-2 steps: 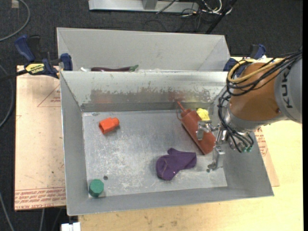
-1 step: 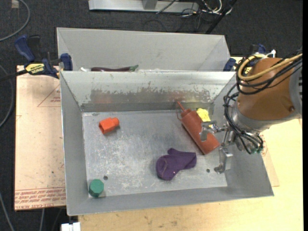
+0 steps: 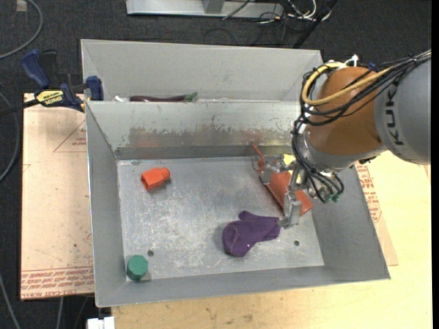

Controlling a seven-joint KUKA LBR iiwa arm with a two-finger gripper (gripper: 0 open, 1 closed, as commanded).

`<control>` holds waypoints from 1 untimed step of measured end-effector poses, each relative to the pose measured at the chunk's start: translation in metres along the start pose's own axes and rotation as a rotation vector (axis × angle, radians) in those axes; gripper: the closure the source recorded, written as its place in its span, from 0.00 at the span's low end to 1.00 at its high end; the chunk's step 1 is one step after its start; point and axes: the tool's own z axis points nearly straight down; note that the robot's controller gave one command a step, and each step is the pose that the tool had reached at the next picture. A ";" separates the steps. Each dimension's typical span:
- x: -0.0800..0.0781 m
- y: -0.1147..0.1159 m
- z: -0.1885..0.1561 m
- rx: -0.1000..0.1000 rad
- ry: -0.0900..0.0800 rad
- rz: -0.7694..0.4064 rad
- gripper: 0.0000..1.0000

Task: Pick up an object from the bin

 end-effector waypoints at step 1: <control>0.000 0.027 0.028 -0.010 0.013 -0.033 0.00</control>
Offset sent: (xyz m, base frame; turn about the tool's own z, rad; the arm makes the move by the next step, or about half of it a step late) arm -0.0451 0.0315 -0.0473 0.0418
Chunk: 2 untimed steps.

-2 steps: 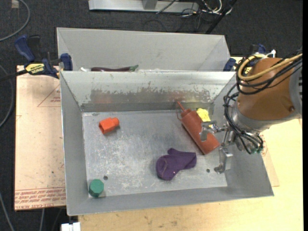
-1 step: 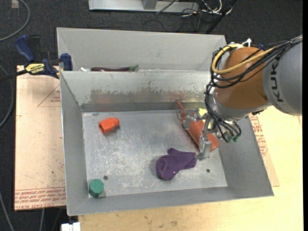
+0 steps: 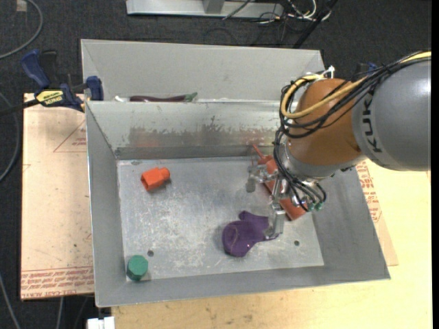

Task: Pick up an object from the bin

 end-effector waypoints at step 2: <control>0.035 0.010 0.034 0.003 -0.006 0.044 0.00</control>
Offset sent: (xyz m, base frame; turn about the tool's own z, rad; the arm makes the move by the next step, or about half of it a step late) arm -0.0425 0.0118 -0.0611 -0.0684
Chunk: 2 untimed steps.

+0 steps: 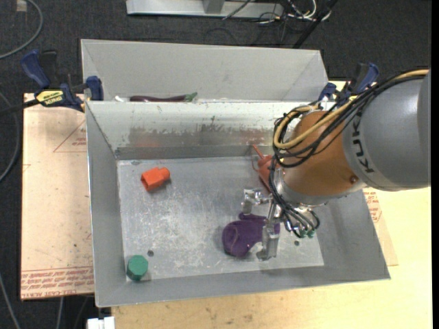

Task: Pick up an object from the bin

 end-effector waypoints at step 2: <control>0.000 -0.004 0.032 0.003 -0.001 -0.044 1.00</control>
Offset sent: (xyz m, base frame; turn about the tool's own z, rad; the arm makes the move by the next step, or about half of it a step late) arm 0.0000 0.0000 0.0000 0.0000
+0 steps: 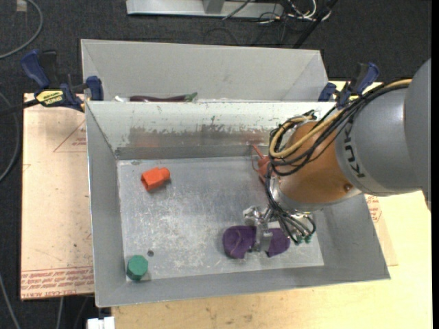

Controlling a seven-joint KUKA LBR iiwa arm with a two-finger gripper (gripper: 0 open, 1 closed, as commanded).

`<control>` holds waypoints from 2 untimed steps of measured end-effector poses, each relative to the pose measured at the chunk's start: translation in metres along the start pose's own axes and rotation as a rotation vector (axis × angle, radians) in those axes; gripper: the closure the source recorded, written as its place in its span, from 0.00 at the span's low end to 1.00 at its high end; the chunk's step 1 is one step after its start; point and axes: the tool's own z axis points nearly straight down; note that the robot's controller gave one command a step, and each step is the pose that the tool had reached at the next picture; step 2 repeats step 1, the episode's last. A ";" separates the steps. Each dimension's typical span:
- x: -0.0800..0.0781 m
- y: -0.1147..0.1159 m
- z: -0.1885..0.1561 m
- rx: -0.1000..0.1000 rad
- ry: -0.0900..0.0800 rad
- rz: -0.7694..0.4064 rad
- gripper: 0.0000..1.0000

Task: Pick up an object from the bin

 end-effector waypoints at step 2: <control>-0.007 0.003 -0.119 0.000 -0.003 -0.009 1.00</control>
Offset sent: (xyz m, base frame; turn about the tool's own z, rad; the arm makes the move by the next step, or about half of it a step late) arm 0.0000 0.0000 0.0000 0.0000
